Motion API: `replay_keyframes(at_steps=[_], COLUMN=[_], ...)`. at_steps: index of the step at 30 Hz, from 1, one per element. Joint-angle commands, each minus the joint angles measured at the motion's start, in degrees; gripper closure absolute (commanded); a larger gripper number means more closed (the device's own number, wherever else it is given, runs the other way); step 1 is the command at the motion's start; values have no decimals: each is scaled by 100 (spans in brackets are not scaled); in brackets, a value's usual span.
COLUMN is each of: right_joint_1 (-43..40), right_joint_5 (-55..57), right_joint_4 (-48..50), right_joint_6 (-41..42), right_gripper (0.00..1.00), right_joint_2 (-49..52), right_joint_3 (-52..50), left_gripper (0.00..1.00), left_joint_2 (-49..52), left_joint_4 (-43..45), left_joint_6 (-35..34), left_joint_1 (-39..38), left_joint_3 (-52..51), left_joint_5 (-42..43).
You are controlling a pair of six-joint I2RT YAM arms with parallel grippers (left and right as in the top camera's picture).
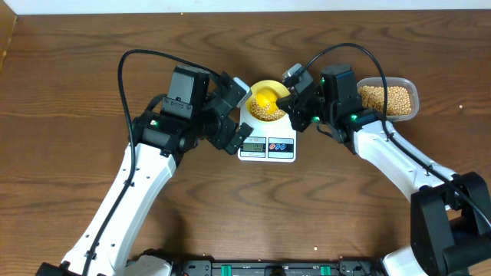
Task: Scoop item into bowl and weigh 50g on scale
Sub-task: 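Hold the tilted yellow scoop over the bowl, shaking out soybeans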
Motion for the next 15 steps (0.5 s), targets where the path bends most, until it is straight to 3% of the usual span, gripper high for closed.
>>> replay_keyframes(at_steps=[1, 15], right_joint_1=[28, -59], right_joint_5=[-101, -103], right_joint_4=[133, 144], right_joint_6=[-37, -35], right_gripper=[99, 99], right_joint_2=[-74, -734], right_joint_3=[4, 4], left_gripper=[2, 2], left_joint_2=[-83, -83], left_joint_4=[-11, -13], left_joint_6=[-52, -52], left_joint_1=[17, 17], left_joint_3=[-33, -33], left_joint_5=[74, 74])
